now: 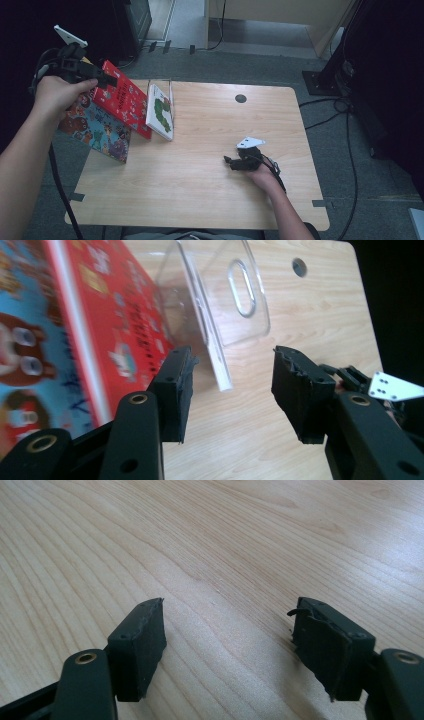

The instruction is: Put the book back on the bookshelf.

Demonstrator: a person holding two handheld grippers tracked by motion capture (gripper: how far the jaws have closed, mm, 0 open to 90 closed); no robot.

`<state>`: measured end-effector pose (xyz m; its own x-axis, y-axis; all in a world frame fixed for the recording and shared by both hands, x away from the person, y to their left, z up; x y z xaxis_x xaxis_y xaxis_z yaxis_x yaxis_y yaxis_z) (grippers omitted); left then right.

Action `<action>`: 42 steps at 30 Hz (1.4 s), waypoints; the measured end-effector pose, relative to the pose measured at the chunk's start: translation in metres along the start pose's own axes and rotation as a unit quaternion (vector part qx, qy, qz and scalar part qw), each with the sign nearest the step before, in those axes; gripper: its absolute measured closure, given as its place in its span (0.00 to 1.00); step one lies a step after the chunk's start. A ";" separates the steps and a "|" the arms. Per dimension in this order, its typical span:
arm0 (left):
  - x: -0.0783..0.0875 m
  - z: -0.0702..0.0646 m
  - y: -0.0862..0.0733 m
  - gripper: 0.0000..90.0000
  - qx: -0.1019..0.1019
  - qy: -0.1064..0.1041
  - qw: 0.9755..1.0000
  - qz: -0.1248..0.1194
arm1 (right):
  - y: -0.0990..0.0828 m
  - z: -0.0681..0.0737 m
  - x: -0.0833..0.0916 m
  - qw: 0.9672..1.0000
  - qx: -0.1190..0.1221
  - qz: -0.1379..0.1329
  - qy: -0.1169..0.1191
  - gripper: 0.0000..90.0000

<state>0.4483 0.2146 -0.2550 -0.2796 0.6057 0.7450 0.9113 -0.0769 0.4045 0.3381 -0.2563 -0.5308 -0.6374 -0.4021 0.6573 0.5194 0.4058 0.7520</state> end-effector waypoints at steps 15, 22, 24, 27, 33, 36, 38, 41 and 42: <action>-0.038 -0.006 -0.033 0.54 -0.024 -0.016 0.999 0.024 | 0.000 0.000 0.000 1.000 0.001 0.000 0.000 0.31; -0.056 -0.011 -0.051 0.52 -0.038 -0.025 0.998 0.034 | 0.000 0.000 0.000 1.000 0.001 0.000 0.000 0.31; -0.061 -0.012 -0.056 0.51 -0.044 -0.032 0.998 0.038 | 0.000 0.000 0.000 1.000 0.001 0.000 0.000 0.31; -0.071 -0.015 -0.065 0.51 -0.053 -0.037 0.997 0.044 | 0.000 0.000 0.000 1.000 0.003 -0.001 0.000 0.31; -0.093 -0.017 -0.083 0.50 -0.067 -0.038 0.995 0.059 | 0.000 0.000 0.000 1.000 0.004 -0.001 0.000 0.31; -0.104 -0.017 -0.091 0.49 -0.073 -0.043 0.994 0.065 | 0.000 0.000 0.000 1.000 0.005 -0.002 0.000 0.30; -0.110 -0.017 -0.095 0.49 -0.073 -0.051 0.994 0.069 | 0.000 0.000 0.000 1.000 0.004 0.000 0.000 0.30; -0.120 -0.017 -0.101 0.49 -0.075 -0.055 0.993 0.071 | 0.000 0.000 0.000 1.000 0.004 0.000 0.001 0.30; -0.124 -0.017 -0.103 0.49 -0.075 -0.055 0.993 0.072 | 0.000 0.001 0.000 1.000 0.003 0.000 0.001 0.30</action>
<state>0.3842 0.1345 -0.3799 -0.1067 0.6623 0.7416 0.8822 -0.2811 0.3779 0.3377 -0.2559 -0.5311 -0.6356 -0.4043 0.6577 0.5158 0.4114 0.7515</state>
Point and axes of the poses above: each handheld gripper's, and its own axes: x roughly backward along the jaws, y roughly out of its top, z roughly to its left, the point moved 1 cm from there along -x, roughly forward along the jaws, and after that the axes turned 7 degrees about -y, right-handed, at the moved point
